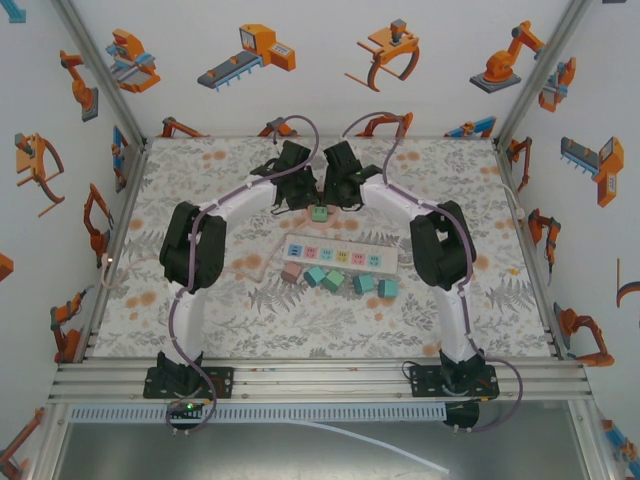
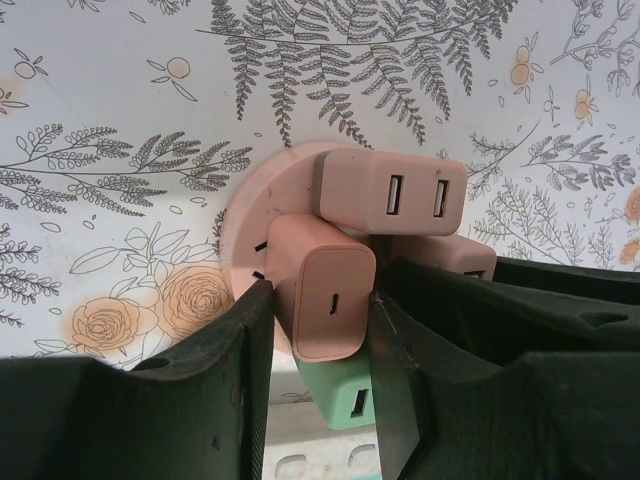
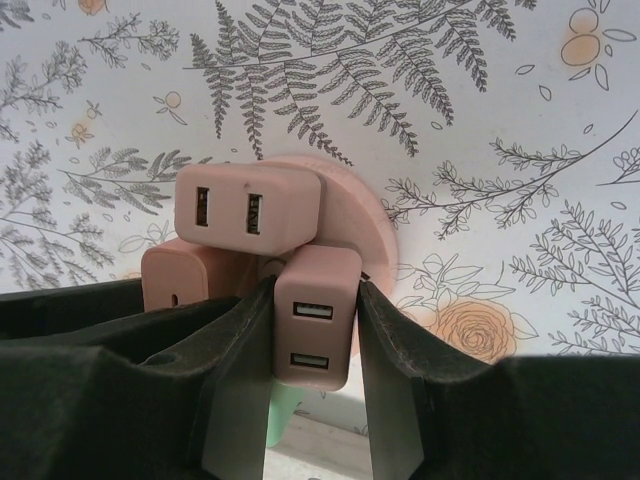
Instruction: Pull the plug off the socket
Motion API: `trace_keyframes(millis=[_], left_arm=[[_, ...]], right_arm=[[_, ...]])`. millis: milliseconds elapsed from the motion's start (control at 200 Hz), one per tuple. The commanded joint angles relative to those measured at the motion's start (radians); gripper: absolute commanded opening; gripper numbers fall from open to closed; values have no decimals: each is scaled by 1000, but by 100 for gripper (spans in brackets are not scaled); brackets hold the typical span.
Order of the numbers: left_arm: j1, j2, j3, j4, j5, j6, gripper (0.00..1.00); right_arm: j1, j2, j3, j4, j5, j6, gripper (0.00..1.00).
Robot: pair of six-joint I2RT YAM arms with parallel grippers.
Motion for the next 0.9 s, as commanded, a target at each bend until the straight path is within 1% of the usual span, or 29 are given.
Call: trace_keyframes(millis=[0,40,150,265,365,436,496,561,591,656,741,801,861,896], left_arm=[[-20,108,-47,-112,-32,21,9],[-18,105,-49,-114,-33,23,9],[-14,95,-50,-115,-32,36,8],[-17,97,-50,-96,0,43,7],[-17,108,-61,-75,-6,21,2],[-18,117,-66,-69,-5,12,1],[-18,120,-68,-61,-1,10,0],[-21,120,-72,-51,-4,9,0],[-20,120,-72,-49,-7,9,0],[-21,123,-69,-44,-10,6,0],[-21,131,-62,-39,-8,-4,0],[-22,140,-53,-37,-4,-8,0],[-21,145,-49,-40,-6,-9,0],[-21,147,-49,-39,-11,-9,0]], right_arm=[[-8,-117,-3,165,-105,107,0],[-11,-127,-20,164,-80,71,0],[3,-136,-32,115,40,-75,0],[52,-107,-14,92,59,-179,0],[101,-92,15,91,92,-230,0],[102,-102,21,113,44,-173,0],[83,-114,12,146,-23,-66,0],[60,-114,24,147,-69,57,0],[58,-115,35,143,-75,90,0],[72,-108,58,136,-54,89,0],[114,-84,85,119,10,20,0],[119,-75,78,139,-42,47,0],[105,-90,26,239,-133,118,0],[89,-102,-1,280,-156,173,0]])
